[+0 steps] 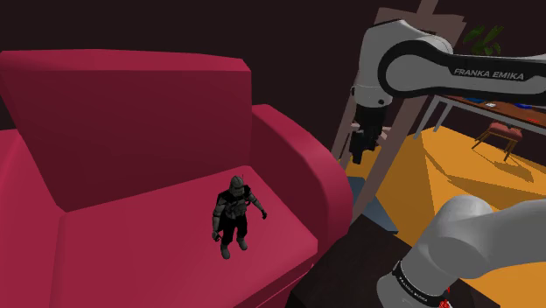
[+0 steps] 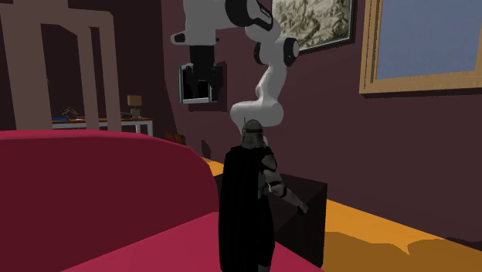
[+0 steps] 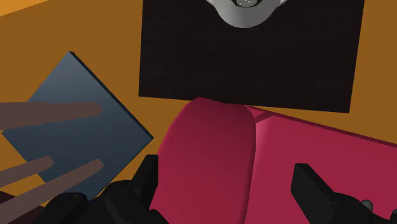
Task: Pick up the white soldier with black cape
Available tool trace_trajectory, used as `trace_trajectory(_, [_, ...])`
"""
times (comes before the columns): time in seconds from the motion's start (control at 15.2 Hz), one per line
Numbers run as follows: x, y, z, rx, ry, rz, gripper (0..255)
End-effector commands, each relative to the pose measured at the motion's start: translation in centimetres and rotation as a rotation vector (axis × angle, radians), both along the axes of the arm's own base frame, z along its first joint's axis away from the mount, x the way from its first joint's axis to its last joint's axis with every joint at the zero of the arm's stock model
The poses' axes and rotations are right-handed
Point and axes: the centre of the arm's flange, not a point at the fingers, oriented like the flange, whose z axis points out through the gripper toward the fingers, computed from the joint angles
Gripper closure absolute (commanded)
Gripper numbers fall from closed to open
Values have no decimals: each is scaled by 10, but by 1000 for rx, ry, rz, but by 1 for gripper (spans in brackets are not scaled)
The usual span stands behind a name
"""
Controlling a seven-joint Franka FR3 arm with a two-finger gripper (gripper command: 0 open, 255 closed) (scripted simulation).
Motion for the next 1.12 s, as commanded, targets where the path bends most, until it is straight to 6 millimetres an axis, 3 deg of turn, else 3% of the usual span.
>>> trace_trajectory(0.0, [0, 0, 0, 0, 0, 0, 0])
trace_trajectory(0.53, [57, 40, -47, 116, -91, 329, 0])
trace_trajectory(1.06, [101, 102, -83, 232, -183, 657, 0])
